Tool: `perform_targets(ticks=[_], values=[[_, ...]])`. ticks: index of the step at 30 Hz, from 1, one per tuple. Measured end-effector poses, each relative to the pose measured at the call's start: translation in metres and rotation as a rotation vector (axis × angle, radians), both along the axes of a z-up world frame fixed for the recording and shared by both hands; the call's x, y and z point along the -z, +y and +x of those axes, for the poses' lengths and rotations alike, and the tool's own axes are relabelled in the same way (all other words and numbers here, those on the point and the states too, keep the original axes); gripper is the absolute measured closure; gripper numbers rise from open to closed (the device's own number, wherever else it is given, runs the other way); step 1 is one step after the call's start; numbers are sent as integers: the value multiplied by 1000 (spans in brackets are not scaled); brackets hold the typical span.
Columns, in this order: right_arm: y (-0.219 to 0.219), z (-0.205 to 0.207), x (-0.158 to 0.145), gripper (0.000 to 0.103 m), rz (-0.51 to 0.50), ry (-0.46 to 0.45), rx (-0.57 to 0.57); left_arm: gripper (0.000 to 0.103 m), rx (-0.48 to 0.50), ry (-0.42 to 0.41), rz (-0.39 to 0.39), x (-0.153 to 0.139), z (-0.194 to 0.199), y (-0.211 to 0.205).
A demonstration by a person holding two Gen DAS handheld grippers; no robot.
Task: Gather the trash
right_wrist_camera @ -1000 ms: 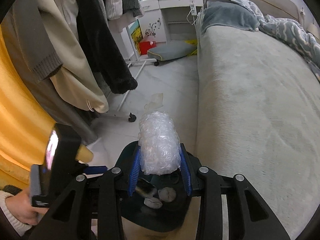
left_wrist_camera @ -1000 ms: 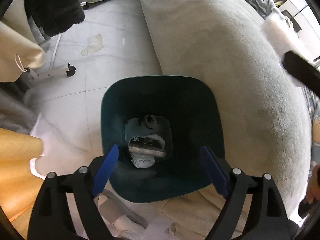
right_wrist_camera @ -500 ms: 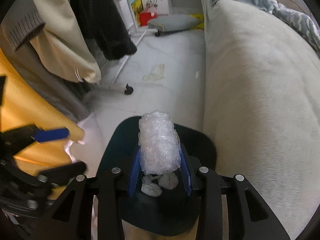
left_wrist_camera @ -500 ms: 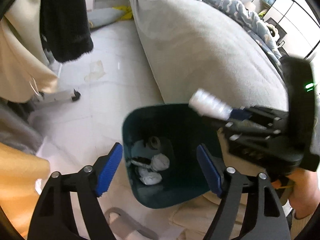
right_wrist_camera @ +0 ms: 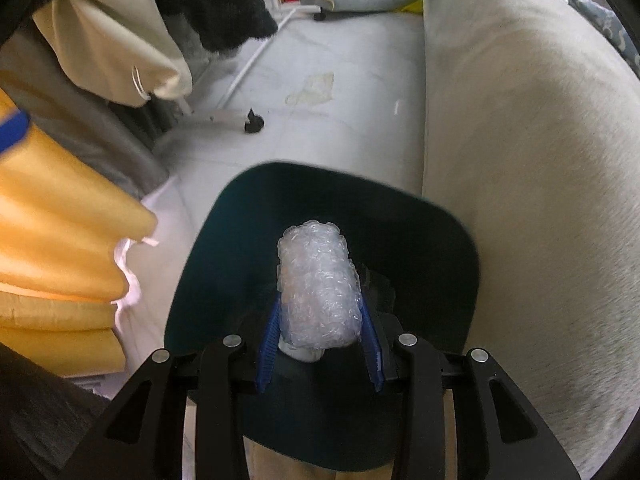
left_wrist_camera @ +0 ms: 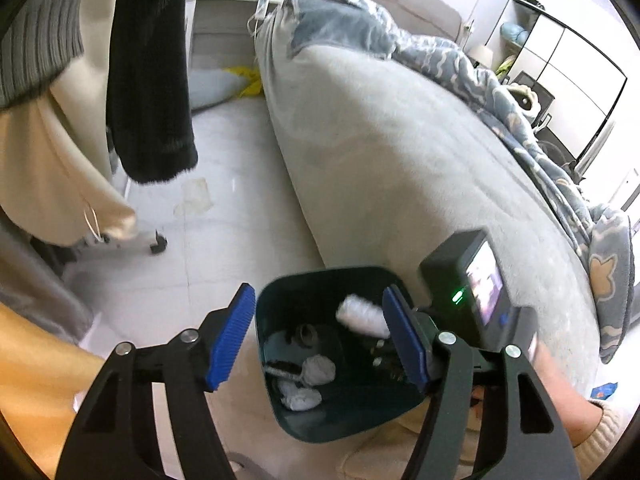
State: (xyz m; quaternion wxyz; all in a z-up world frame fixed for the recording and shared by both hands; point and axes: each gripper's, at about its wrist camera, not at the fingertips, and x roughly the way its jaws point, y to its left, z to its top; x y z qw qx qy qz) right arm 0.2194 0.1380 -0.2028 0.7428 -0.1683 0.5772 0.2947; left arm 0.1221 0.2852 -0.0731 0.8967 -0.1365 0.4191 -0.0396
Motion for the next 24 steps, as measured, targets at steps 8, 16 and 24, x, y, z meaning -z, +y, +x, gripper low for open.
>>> perform_targets(ticks=[8,16,24], values=[[-7,-8,11,65,-53,19,5,34,2,-75,6,-20,-1,-6],[-14,-19,1,38,-30,12,8,32,-4,-167,79,-52,-13,-11],[-50,-31,-76,30,85,-154,46,14,-53,-275,156,-96,-34,-33]])
